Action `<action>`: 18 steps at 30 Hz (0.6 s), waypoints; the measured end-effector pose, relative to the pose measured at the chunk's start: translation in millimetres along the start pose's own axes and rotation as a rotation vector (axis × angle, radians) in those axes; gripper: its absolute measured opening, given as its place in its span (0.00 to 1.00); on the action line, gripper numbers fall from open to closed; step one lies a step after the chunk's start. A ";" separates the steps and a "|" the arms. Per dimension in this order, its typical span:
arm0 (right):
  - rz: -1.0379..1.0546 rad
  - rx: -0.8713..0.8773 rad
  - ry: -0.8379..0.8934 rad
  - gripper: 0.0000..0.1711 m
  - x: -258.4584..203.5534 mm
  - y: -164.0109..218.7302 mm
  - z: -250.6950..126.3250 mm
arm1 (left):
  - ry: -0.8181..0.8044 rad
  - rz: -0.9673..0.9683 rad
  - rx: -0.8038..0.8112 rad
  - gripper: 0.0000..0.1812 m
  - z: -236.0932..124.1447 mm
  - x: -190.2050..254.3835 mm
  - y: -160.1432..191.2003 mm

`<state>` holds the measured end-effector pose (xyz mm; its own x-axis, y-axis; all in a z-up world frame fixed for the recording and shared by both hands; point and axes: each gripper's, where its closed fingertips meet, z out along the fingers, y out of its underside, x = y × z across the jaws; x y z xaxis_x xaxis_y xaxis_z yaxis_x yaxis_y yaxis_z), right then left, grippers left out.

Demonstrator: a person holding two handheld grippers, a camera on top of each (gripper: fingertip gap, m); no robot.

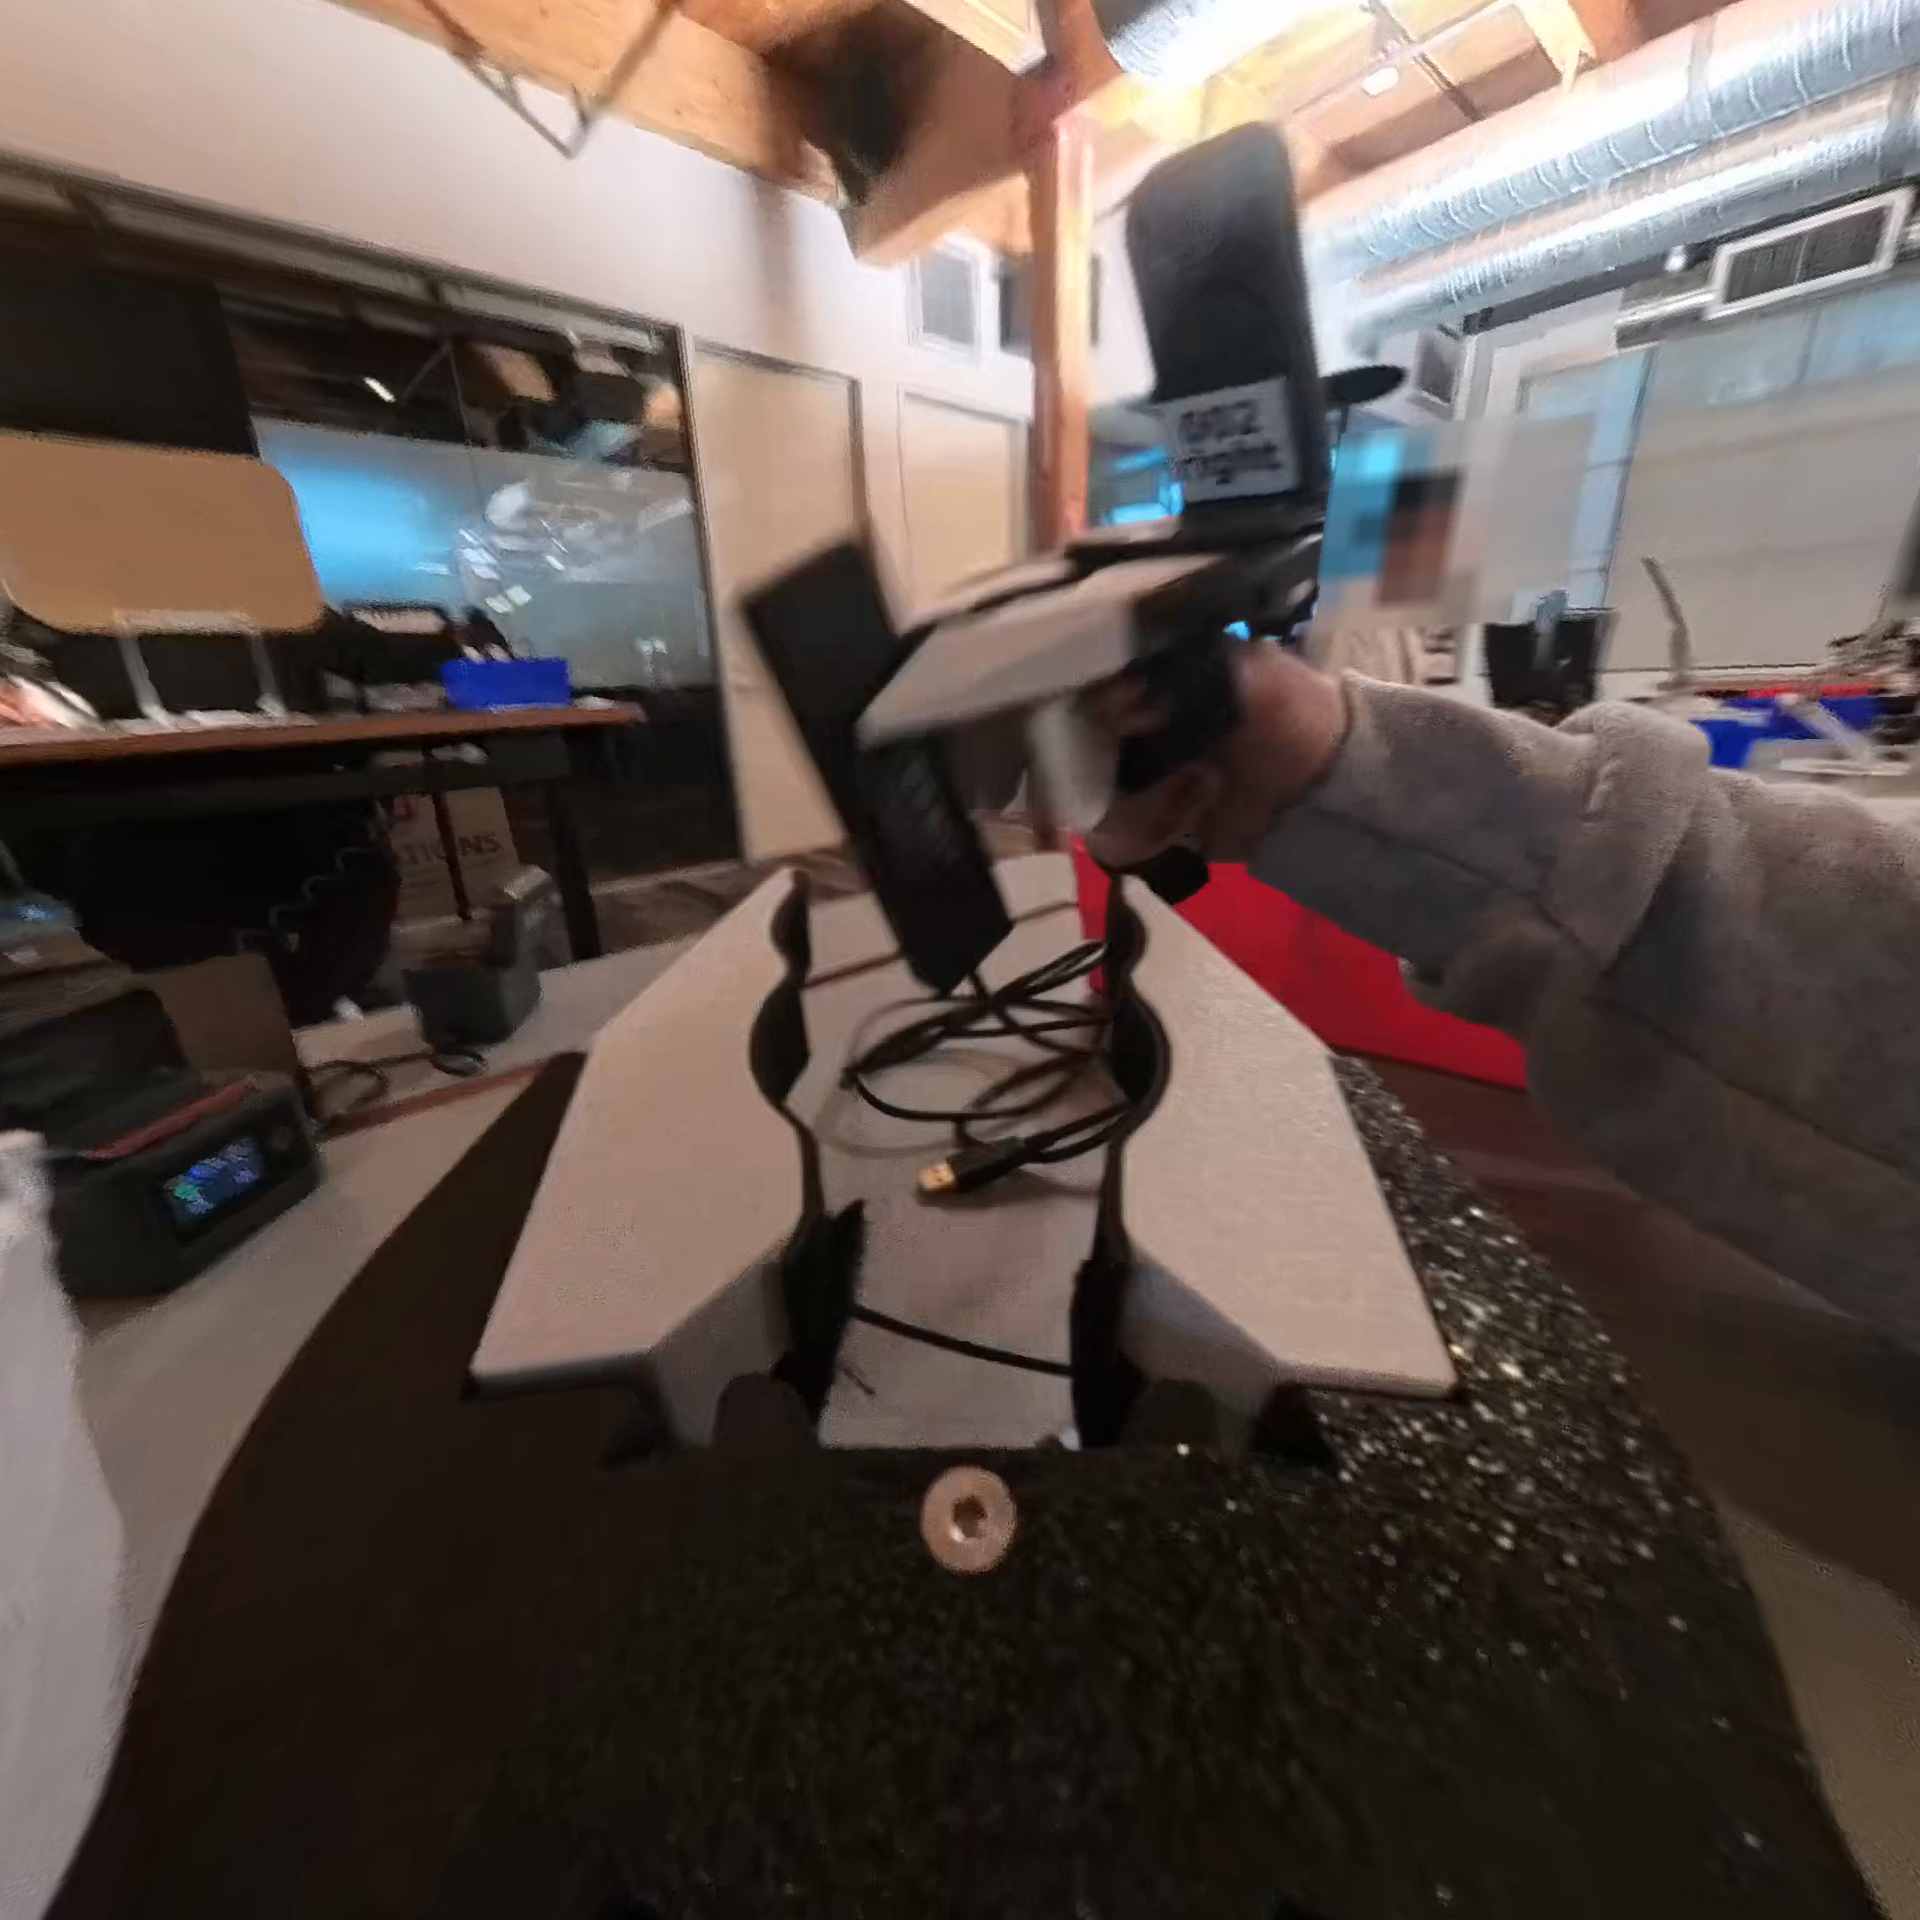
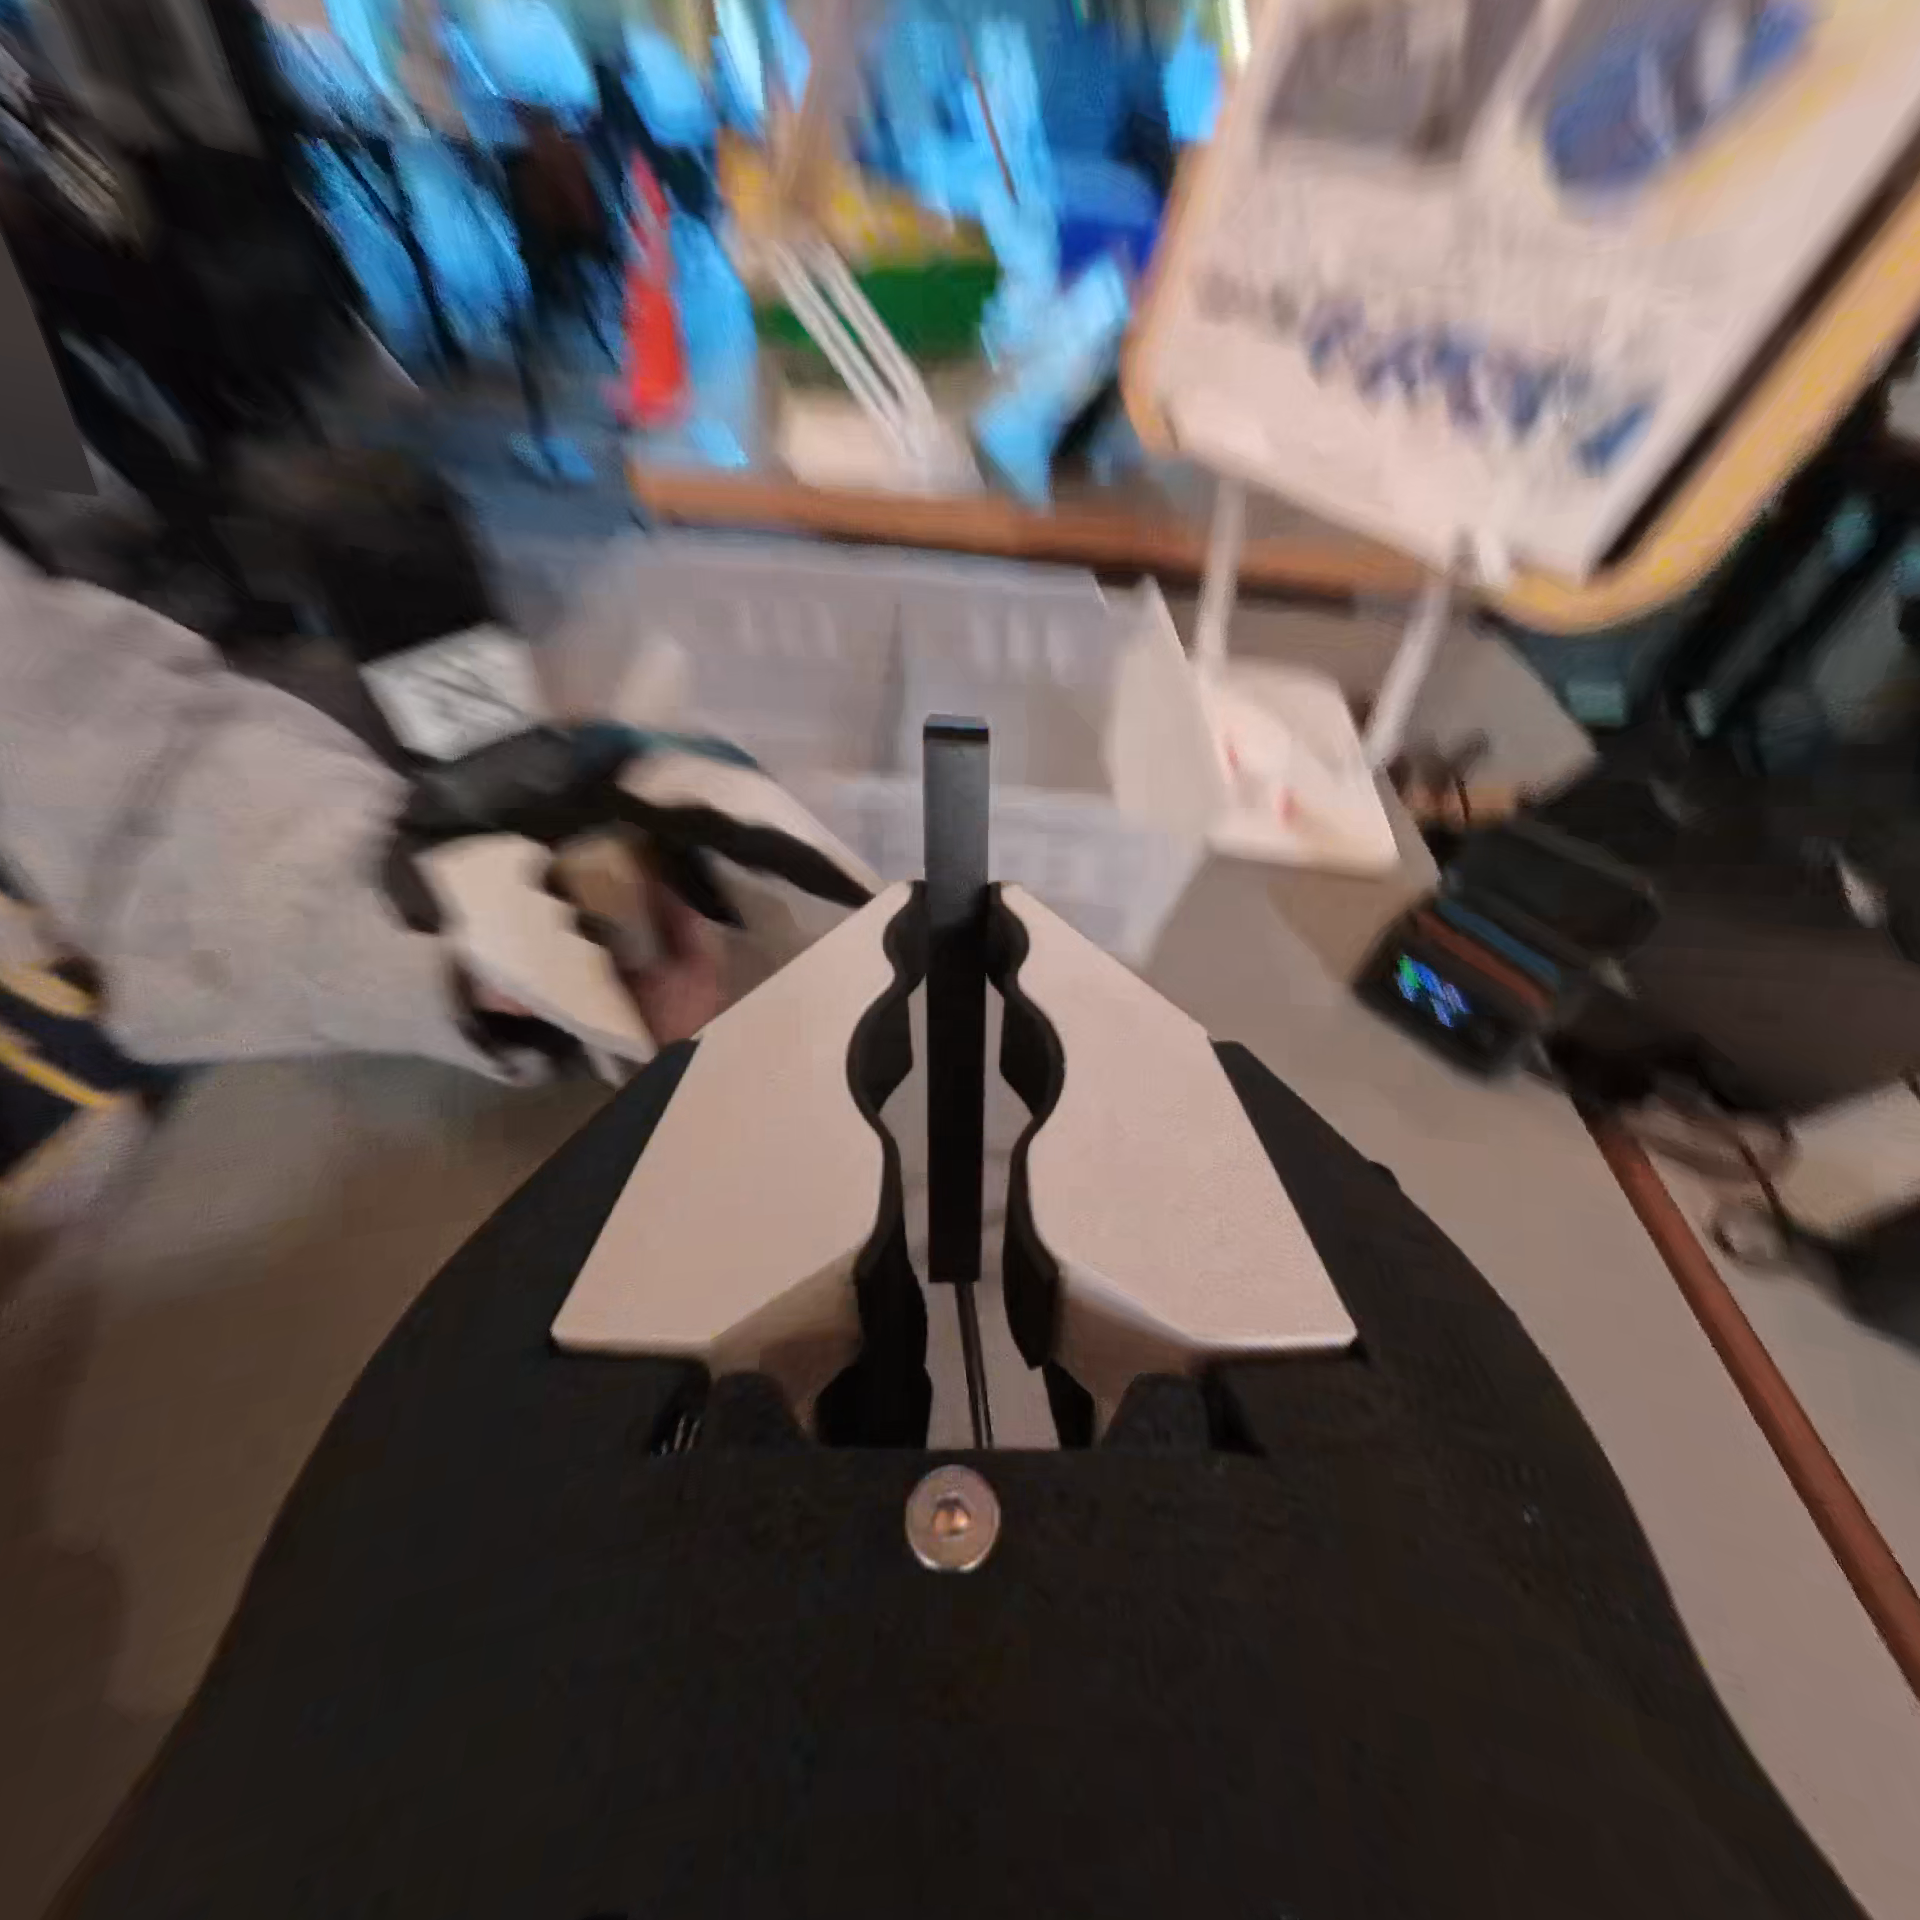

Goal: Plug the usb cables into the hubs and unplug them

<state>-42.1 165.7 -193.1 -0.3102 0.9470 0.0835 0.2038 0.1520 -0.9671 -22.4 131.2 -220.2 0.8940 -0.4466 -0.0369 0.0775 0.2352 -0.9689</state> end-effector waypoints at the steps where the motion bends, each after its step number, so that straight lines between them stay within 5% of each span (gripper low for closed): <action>1: -0.010 0.114 -0.045 0.05 -17.1 -13.7 -12.8 | 0.050 -0.038 -0.030 0.32 2.4 6.1 5.1; 6: -0.052 0.356 -0.100 0.05 -78.4 -31.9 -41.5 | 0.323 -0.137 -0.101 0.39 6.8 56.0 17.5; 13: -0.084 0.388 -0.168 0.05 -136.3 -24.0 -37.7 | 0.522 0.051 -0.016 0.08 -11.3 110.9 7.5; 18: -0.121 0.332 -0.100 0.05 -144.2 -9.2 -58.0 | 0.583 0.106 -0.130 0.05 -12.6 119.4 20.8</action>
<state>54.5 44.2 -182.3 -0.4062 0.8929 0.1945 -0.1475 0.1459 -0.9782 80.4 71.9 -247.8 0.5017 -0.8345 -0.2279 -0.0864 0.2138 -0.9731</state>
